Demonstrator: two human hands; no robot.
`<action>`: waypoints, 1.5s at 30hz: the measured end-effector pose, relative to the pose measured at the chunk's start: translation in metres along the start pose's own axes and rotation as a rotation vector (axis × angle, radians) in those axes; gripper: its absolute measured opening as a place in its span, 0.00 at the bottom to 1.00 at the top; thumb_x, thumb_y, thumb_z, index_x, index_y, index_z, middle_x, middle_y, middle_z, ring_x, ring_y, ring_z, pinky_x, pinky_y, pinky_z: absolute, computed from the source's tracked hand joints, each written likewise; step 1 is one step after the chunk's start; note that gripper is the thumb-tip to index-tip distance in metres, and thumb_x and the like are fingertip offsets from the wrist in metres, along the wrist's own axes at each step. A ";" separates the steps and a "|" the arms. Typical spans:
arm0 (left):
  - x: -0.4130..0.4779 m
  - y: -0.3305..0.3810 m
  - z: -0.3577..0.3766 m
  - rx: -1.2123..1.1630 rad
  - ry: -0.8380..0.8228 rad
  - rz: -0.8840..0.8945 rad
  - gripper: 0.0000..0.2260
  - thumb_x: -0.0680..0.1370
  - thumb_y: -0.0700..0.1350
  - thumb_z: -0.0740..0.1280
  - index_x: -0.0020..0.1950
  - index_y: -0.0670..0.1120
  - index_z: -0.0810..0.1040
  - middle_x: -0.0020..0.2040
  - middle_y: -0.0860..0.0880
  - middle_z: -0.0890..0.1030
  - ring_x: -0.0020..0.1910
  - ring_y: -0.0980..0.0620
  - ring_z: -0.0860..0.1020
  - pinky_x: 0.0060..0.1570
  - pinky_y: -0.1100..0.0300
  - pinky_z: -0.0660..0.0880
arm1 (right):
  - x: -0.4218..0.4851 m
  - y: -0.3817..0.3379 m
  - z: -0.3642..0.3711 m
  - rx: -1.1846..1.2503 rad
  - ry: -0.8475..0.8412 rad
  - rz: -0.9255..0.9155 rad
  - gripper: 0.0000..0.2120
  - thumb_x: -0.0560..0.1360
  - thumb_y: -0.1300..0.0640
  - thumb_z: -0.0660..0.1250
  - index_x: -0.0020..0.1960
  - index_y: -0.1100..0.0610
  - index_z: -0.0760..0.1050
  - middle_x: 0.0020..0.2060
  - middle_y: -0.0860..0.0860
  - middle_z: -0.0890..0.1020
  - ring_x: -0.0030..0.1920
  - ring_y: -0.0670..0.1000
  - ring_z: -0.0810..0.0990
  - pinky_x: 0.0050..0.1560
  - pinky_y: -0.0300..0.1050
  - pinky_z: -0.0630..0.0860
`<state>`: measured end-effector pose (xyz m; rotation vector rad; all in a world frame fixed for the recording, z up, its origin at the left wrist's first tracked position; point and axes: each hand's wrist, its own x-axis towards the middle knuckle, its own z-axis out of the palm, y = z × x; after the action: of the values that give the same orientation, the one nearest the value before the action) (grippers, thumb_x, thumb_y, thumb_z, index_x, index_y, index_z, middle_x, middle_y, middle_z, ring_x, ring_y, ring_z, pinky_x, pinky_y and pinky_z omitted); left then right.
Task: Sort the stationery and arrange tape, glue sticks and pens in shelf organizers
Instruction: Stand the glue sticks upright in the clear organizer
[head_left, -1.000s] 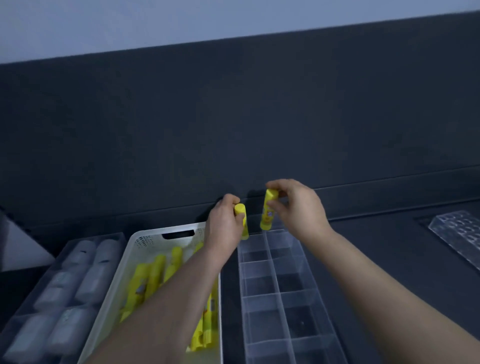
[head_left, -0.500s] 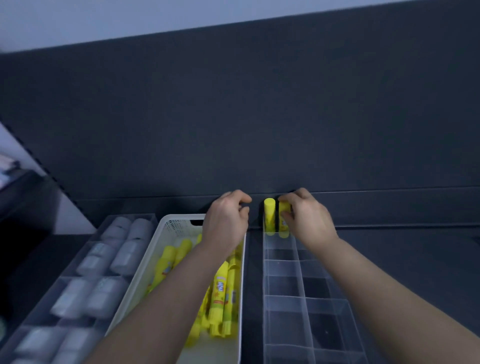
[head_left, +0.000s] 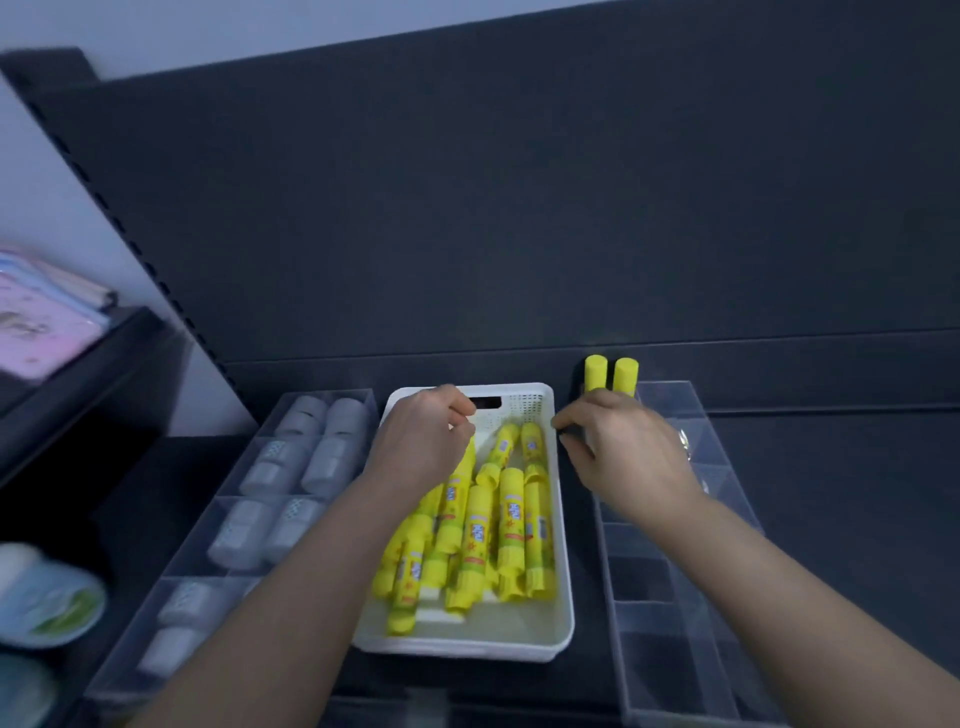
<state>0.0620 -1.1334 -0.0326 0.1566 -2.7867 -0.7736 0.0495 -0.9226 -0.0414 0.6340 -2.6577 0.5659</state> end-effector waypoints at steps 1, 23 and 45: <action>-0.005 -0.005 -0.001 0.016 -0.018 -0.016 0.07 0.73 0.41 0.68 0.49 0.50 0.81 0.38 0.59 0.79 0.46 0.52 0.79 0.48 0.58 0.75 | -0.003 -0.005 0.003 -0.008 -0.045 0.000 0.09 0.74 0.55 0.66 0.52 0.48 0.80 0.49 0.46 0.80 0.51 0.52 0.78 0.38 0.42 0.67; -0.027 0.030 0.025 0.357 -0.497 0.010 0.11 0.73 0.57 0.67 0.50 0.54 0.73 0.51 0.52 0.79 0.51 0.49 0.76 0.43 0.57 0.70 | -0.024 -0.020 0.002 0.022 -0.176 0.100 0.16 0.76 0.48 0.64 0.64 0.46 0.73 0.58 0.44 0.76 0.61 0.49 0.72 0.51 0.43 0.72; -0.035 0.014 0.019 0.429 -0.124 -0.097 0.09 0.75 0.48 0.67 0.53 0.47 0.74 0.54 0.48 0.79 0.55 0.45 0.77 0.43 0.58 0.70 | -0.033 -0.035 -0.010 0.058 -0.120 0.047 0.11 0.75 0.53 0.64 0.55 0.45 0.78 0.48 0.45 0.78 0.54 0.50 0.75 0.42 0.44 0.71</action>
<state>0.0905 -1.1064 -0.0480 0.3318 -3.0447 -0.1979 0.0966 -0.9349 -0.0362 0.6429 -2.7831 0.6390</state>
